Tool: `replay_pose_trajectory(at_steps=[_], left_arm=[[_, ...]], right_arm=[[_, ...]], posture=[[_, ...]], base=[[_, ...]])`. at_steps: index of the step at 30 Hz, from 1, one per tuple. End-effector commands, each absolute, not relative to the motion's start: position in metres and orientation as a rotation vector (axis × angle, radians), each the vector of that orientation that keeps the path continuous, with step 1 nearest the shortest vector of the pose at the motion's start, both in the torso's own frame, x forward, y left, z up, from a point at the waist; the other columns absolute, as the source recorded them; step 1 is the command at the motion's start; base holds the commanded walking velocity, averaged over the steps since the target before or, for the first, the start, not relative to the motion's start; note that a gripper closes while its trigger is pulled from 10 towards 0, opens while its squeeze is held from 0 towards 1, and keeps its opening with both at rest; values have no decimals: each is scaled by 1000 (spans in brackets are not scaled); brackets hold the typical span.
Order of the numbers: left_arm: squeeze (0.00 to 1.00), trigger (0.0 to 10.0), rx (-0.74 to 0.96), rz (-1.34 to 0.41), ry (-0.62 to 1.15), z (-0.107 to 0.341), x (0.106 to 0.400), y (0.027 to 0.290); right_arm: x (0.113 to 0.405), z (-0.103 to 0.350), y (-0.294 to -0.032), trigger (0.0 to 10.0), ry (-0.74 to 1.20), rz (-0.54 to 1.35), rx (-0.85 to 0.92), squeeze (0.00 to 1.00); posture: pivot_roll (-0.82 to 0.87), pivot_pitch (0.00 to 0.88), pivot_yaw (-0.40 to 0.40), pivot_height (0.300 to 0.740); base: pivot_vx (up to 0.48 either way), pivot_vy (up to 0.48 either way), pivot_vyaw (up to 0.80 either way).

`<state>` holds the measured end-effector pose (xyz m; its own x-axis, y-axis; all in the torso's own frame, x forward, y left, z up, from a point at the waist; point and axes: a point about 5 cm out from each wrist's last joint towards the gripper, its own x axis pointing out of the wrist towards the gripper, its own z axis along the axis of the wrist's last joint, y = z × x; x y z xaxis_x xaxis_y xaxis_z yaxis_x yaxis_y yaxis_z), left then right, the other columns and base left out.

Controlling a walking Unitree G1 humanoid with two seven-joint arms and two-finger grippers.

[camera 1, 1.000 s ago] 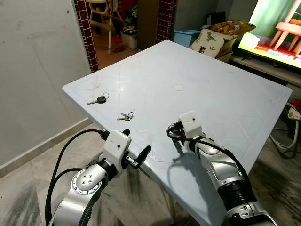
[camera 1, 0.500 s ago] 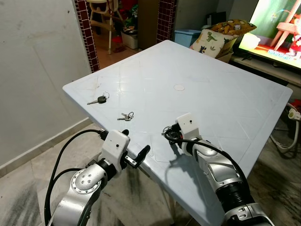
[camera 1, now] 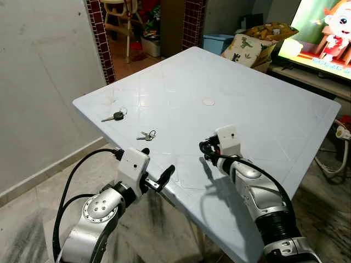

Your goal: Hang keys on a hook

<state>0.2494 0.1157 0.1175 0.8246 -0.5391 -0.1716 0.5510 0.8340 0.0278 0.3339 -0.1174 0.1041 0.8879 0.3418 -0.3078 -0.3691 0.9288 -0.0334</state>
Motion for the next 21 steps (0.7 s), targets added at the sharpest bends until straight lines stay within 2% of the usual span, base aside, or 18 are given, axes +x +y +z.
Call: replay_pose_trajectory(at_steps=[1,6,10,12,13,17,21], left_arm=[[0,10000,80,-578,171,117,251,117],[0,10000,81,-579,173,117,251,117],[0,10000,85,-580,173,118,252,117],[0,10000,88,-581,173,118,252,117],[0,10000,91,-580,172,118,252,118],[0,10000,95,-577,172,119,253,120],[0,10000,95,-580,176,118,254,120]], right_arm=[[334,109,-118,10000,286,357,-81,1000],[334,110,-118,10000,287,359,-85,1000],[333,112,-119,10000,251,388,-160,1000],[331,114,-119,10000,234,402,-179,302],[329,115,-120,10000,235,417,-189,0],[320,110,-121,10000,253,456,-249,0],[313,103,-117,10000,295,482,-203,0]], posture=[[22,0,-24,740],[23,0,-24,740],[24,0,-23,740],[24,0,-23,740],[26,0,-21,740],[25,0,-21,740],[23,0,-19,740]], base=[[0,0,0],[0,0,0],[0,0,0],[0,0,0],[0,0,0],[0,0,0],[0,0,0]])
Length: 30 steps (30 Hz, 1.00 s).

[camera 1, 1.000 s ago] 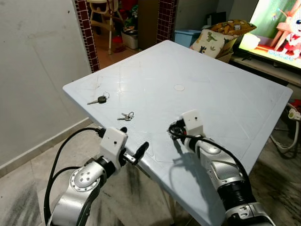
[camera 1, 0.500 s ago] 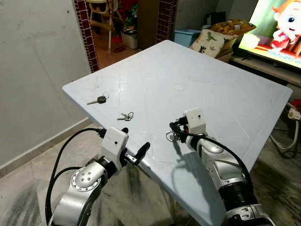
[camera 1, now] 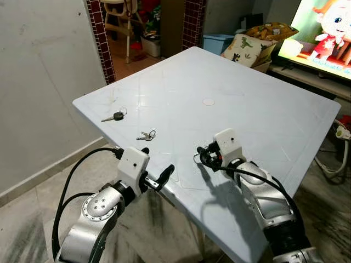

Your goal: Hang keys on a hook

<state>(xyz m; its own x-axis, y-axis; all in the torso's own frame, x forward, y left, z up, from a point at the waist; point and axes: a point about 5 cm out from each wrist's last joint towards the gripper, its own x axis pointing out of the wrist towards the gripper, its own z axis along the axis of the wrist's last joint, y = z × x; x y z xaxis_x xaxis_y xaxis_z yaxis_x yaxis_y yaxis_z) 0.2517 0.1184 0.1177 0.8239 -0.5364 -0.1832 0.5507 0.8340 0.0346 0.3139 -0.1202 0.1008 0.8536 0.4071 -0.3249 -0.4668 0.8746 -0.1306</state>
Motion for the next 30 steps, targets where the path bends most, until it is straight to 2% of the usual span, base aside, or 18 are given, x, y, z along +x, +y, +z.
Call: replay_pose_trajectory(at_steps=[1,8,9,10,30], left_arm=[[0,10000,94,-582,177,118,253,120],[0,10000,76,-620,200,116,249,115],[0,10000,77,-622,202,115,248,115],[0,10000,78,-622,203,115,248,115],[0,10000,84,-618,204,114,249,114]], right_arm=[[312,102,-117,10000,299,485,-206,0],[311,92,-121,10000,375,472,-191,0],[312,91,-122,8000,385,469,-186,0],[312,90,-124,0,398,462,-176,0],[312,83,-129,0,446,432,-163,0]], posture=[[22,0,-17,740],[24,0,-18,740],[25,0,-19,740],[25,0,-19,740],[22,0,-24,740]], base=[[0,0,0],[0,0,0],[0,0,0],[0,0,0],[0,0,0]])
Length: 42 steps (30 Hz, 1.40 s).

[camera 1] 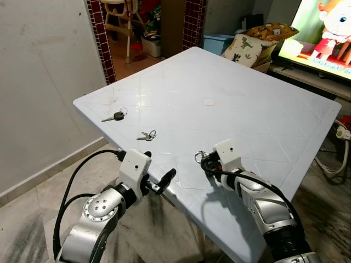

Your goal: Hang keys on a hook

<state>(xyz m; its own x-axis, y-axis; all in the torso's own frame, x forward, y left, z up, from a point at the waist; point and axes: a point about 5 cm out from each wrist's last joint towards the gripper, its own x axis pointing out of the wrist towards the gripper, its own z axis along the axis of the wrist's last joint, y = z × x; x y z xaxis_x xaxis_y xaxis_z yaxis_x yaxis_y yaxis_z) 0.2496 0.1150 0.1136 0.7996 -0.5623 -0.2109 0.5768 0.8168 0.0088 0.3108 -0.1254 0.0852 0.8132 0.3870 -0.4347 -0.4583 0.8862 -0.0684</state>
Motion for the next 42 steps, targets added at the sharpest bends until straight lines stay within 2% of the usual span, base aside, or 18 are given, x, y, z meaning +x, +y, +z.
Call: replay_pose_trajectory(at_steps=[1,30,31,33,34,35,36,42], left_arm=[[0,10000,85,-618,204,114,249,114],[0,10000,72,-660,225,113,245,112],[0,10000,72,-659,225,112,245,112],[0,10000,72,-658,226,112,245,112],[0,10000,73,-658,226,112,245,112],[0,10000,74,-658,226,111,245,112],[0,10000,76,-658,226,111,246,112],[0,10000,78,-663,226,111,246,111]], right_arm=[[312,82,-129,0,446,431,-162,0],[320,90,-137,0,385,348,-97,0],[320,91,-137,0,384,347,-100,1000],[320,91,-137,0,383,345,-101,1000],[320,91,-137,3922,382,347,-102,1000],[320,91,-137,4667,382,349,-102,1000],[320,93,-135,10000,370,361,-96,1000],[319,94,-131,10000,356,398,-121,1000]], posture=[[22,0,-24,740],[22,0,-20,740],[23,0,-23,740],[23,0,-23,740],[21,0,-24,740],[21,0,-24,740],[21,0,-25,740],[17,0,-25,740]], base=[[0,0,0],[0,0,0],[0,0,0],[0,0,0],[0,0,0],[0,0,0],[0,0,0],[0,0,0]])
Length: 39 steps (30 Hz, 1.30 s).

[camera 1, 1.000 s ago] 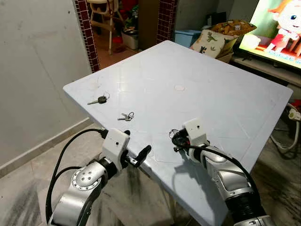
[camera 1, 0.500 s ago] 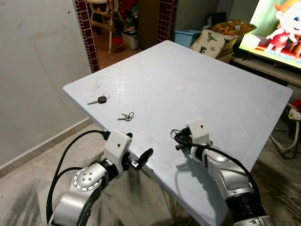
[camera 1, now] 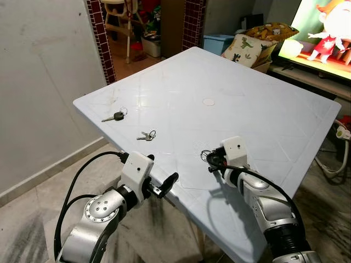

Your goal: Hang keys on a hook

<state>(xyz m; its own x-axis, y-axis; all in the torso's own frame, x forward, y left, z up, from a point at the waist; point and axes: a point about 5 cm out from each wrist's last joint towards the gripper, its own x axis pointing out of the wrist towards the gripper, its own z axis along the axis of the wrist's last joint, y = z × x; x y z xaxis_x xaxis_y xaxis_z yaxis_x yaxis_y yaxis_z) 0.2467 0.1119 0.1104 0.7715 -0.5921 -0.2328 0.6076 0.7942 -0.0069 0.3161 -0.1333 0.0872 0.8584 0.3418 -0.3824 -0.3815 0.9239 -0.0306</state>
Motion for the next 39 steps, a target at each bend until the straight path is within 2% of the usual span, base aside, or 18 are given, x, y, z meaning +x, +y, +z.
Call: replay_pose_trajectory(at_steps=[1,7,8,9,22,23,24,25,26,39], left_arm=[[0,10000,78,-664,226,110,246,111],[0,10000,78,-663,226,110,246,110],[0,10000,78,-662,225,110,246,110],[0,10000,77,-661,225,110,246,110],[0,10000,79,-663,226,110,246,109],[0,10000,79,-662,227,110,246,109],[0,10000,79,-662,227,110,246,110],[0,10000,80,-661,228,110,245,110],[0,10000,80,-661,228,110,245,110],[0,10000,85,-662,227,110,246,108]], right_arm=[[319,94,-131,10000,354,398,-127,1000],[321,96,-132,10000,340,384,-148,1000],[322,96,-132,10000,339,383,-153,859],[323,95,-134,10000,343,366,-157,0],[324,81,-134,10000,439,376,-160,0],[324,81,-134,6980,442,376,-158,0],[324,80,-134,6980,446,374,-156,0],[324,80,-134,1412,448,372,-152,0],[324,80,-134,0,449,372,-149,0],[325,80,-135,0,440,363,-133,0]], posture=[[16,0,-24,740],[16,0,-27,740],[16,0,-27,740],[16,0,-28,740],[18,0,-24,740],[18,0,-26,740],[18,0,-26,740],[17,0,-26,740],[16,0,-25,740],[11,0,-25,740]], base=[[0,0,0],[0,0,0],[0,0,0],[0,0,0],[0,0,0],[0,0,0],[0,0,0],[0,0,0],[0,0,0],[0,0,0]])
